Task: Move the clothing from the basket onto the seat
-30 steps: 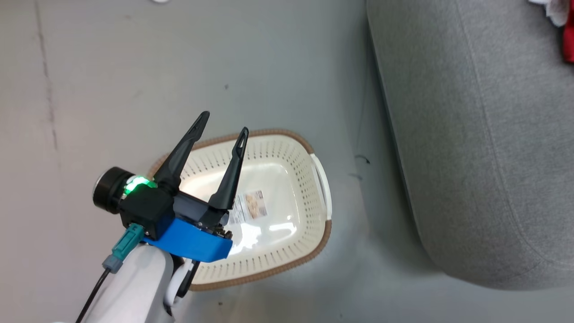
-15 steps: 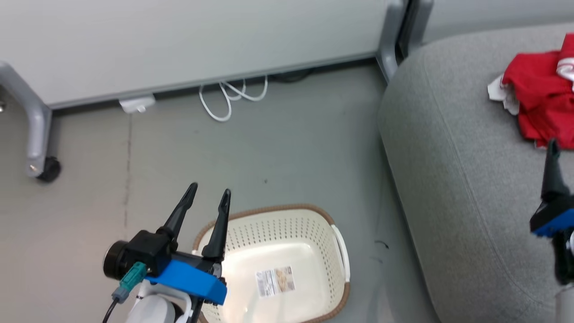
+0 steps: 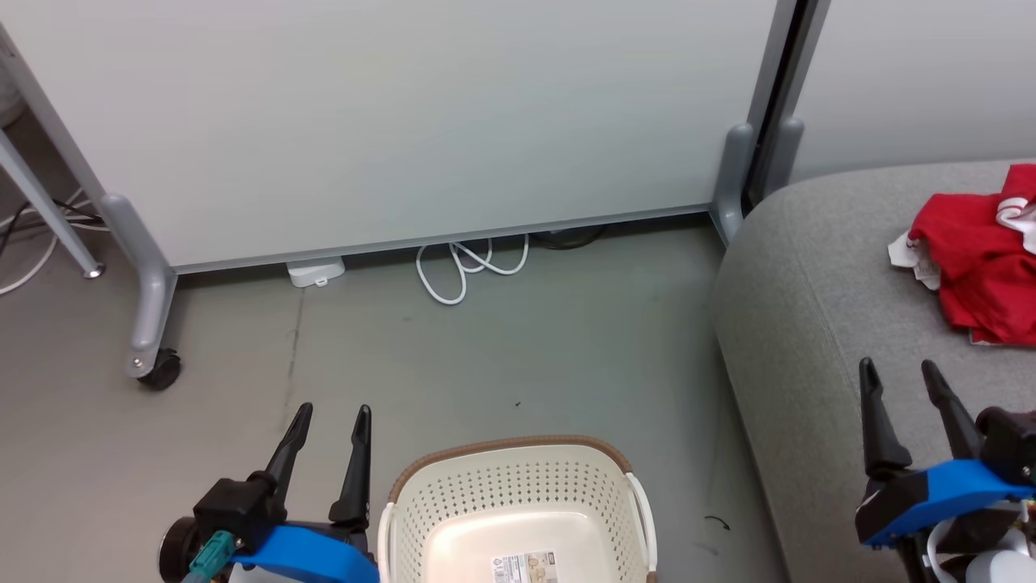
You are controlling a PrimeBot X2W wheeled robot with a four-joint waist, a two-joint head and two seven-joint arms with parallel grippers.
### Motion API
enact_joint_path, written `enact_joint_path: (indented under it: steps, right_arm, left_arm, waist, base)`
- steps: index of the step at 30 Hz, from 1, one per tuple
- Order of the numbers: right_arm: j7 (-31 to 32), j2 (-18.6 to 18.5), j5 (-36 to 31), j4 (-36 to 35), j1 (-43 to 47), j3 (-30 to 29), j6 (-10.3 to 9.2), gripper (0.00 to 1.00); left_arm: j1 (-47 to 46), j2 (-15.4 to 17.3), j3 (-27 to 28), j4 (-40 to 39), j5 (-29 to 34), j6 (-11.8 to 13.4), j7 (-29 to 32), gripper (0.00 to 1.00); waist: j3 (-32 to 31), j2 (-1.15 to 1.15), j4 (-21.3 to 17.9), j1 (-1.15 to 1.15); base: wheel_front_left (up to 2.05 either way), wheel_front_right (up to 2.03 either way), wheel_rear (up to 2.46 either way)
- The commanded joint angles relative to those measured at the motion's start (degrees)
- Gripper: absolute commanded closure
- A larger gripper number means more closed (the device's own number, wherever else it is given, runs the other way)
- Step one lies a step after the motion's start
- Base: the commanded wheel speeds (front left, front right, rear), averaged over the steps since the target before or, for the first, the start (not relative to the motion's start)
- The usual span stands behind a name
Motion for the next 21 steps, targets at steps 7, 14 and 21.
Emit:
enact_joint_path:
  steps: [7, 14, 21]
  right_arm:
    - [-1.2, 0.2, 2.0, -0.8, 3.9, 3.2, 0.03, 0.0]
    - [-1.2, 0.2, 2.9, 0.2, 5.2, 5.1, 0.03, 0.0]
    - [-1.1, 0.2, 3.4, 1.2, 5.7, 5.8, 0.03, 0.0]
  left_arm:
    - [1.4, -0.5, 3.3, 1.7, -0.2, -0.2, -0.3, 0.0]
    - [1.8, -0.1, 4.9, 3.7, -0.5, -0.4, -0.3, 0.0]
    - [1.9, -0.1, 5.7, 4.6, 0.1, -0.6, -0.3, 0.0]
  waist:
    - [-1.5, -0.01, 2.4, 0.01]
    - [-2.1, -0.01, 3.6, 0.01]
    - [-2.3, -0.01, 4.1, 0.01]
  base:
    - [0.0, 0.0, 0.0]
    - [0.0, 0.0, 0.0]
    - [0.0, 0.0, 0.0]
